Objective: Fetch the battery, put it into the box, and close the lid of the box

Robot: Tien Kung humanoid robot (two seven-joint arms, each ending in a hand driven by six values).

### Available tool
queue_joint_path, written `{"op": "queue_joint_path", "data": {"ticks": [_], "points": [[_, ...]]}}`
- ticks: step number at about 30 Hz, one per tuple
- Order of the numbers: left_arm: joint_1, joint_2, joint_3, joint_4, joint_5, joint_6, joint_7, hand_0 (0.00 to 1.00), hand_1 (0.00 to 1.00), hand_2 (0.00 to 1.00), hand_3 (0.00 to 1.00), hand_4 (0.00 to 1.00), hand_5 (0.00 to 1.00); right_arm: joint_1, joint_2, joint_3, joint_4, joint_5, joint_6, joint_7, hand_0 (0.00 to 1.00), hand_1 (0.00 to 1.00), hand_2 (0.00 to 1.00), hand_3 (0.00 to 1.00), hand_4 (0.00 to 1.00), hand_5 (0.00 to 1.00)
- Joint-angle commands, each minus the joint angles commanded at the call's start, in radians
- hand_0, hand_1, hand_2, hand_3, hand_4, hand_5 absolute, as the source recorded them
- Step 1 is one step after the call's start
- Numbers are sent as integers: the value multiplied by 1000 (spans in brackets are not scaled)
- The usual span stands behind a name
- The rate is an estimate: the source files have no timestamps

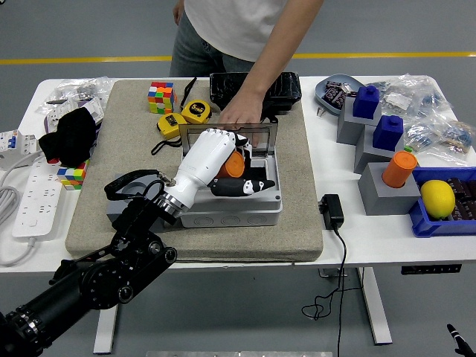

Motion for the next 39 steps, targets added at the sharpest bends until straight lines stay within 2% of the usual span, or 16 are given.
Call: {"op": "queue_joint_path", "data": {"ticks": [1, 7, 8, 13, 14, 33, 36, 39], "points": [[0, 0, 0, 0, 0, -1, 0, 202, 407, 314, 337, 998, 521, 0, 0, 0, 0, 0, 0, 0, 878, 860, 809, 852, 998, 998], [4, 0, 3, 3, 0, -11, 5, 202, 407, 314, 337, 998, 521, -2, -1, -2, 0, 1, 0, 0, 878, 860, 809, 852, 998, 998], [5, 0, 4, 5, 0, -12, 5, 230, 510, 374, 378, 998, 532, -2, -1, -2, 0, 1, 0, -1, 878, 859, 808, 853, 998, 998], [7, 0, 8, 6, 5, -21, 10, 230, 510, 374, 378, 998, 532, -2, -2, -4, 0, 2, 0, 0, 878, 859, 808, 853, 998, 998], [7, 0, 9, 5, 6, -22, 10, 251, 552, 404, 398, 998, 535, -2, -2, -4, 0, 3, 0, 0, 878, 859, 808, 853, 998, 998], [3, 4, 5, -38, 19, -4, 1, 253, 535, 402, 404, 998, 537, -1, -3, -4, 0, 6, 0, 1, 877, 857, 808, 854, 998, 998], [6, 9, 6, -52, 17, -3, -1, 253, 535, 402, 404, 998, 537, -1, -2, -5, 0, 8, -1, 2, 877, 857, 808, 854, 998, 998], [13, 16, 6, -93, 19, 1, -1, 258, 538, 404, 404, 998, 538, -1, -2, -1, 0, 6, -1, 1, 877, 857, 808, 855, 998, 998]]}}
